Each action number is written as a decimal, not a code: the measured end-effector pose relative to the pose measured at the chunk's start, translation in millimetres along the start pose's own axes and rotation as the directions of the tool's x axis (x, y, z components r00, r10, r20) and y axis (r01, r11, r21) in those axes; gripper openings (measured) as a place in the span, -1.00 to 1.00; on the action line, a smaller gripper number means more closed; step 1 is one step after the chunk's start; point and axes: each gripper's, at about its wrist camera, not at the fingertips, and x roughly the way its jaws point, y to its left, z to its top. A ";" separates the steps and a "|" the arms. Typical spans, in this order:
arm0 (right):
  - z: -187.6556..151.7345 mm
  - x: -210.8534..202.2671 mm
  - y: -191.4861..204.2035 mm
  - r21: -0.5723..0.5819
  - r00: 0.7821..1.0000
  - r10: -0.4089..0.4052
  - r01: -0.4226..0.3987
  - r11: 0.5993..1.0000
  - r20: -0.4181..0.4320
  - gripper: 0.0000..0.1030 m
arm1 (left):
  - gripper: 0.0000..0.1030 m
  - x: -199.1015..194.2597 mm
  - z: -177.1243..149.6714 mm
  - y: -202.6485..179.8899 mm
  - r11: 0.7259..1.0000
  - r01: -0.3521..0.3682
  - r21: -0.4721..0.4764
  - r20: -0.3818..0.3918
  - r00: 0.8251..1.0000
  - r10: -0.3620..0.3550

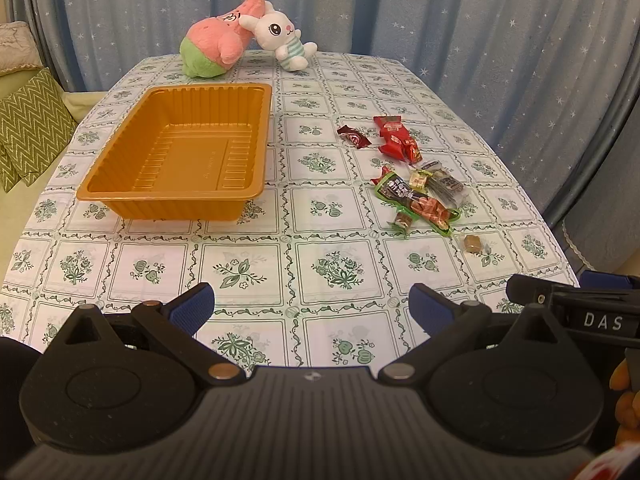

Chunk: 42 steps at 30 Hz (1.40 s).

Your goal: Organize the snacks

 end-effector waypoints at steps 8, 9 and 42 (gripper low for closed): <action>-0.4 1.2 -2.0 0.006 1.000 -0.006 0.007 1.000 -0.002 0.99 | 0.99 1.7 0.0 -1.7 1.000 0.001 0.000 -0.005 1.000 -0.001; -0.7 1.5 -2.5 0.008 1.000 -0.009 0.009 1.000 -0.003 0.99 | 0.99 2.7 -0.4 -2.2 1.000 0.001 0.001 -0.006 1.000 -0.001; 8.4 109.2 -38.7 0.095 0.997 -0.072 0.070 0.993 0.023 0.22 | 0.87 98.8 30.0 -13.4 0.992 0.121 0.047 0.004 0.993 -0.122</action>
